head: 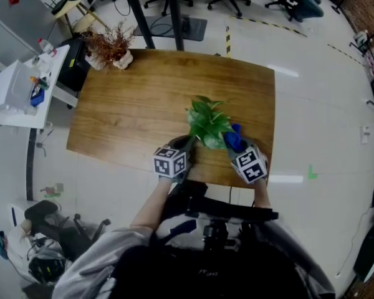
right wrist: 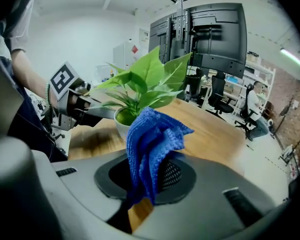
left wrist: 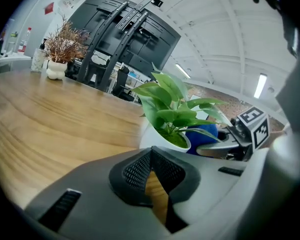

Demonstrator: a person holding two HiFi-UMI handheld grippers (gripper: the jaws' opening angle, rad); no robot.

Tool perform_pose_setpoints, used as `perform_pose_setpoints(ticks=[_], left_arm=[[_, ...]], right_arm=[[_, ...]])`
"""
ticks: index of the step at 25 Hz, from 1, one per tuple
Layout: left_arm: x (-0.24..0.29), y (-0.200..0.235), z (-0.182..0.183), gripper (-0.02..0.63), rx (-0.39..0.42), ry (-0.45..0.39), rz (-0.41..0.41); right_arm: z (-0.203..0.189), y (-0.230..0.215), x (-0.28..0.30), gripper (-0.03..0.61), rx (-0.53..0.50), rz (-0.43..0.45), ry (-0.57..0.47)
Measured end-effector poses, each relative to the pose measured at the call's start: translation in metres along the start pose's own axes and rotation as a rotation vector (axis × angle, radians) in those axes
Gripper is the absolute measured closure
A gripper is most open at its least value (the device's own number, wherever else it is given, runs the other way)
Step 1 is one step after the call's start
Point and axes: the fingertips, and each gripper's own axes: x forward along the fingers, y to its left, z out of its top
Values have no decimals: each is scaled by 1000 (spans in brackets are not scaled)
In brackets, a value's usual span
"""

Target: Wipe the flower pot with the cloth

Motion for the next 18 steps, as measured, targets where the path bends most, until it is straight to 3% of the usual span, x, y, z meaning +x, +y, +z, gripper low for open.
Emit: perform_pose_setpoints(ticks=[4,8,18], left_arm=[[0,-5,-1,614,13,-9,2],[1,-11,0,612,26,-10,-12],[-3,1,3,613,4,-28,12]], right_arm=[[10,-13,12,499,-94,-4,-4],[15,0,28,499,-213,63,11],[-4,34,40,499,-270,135,73]])
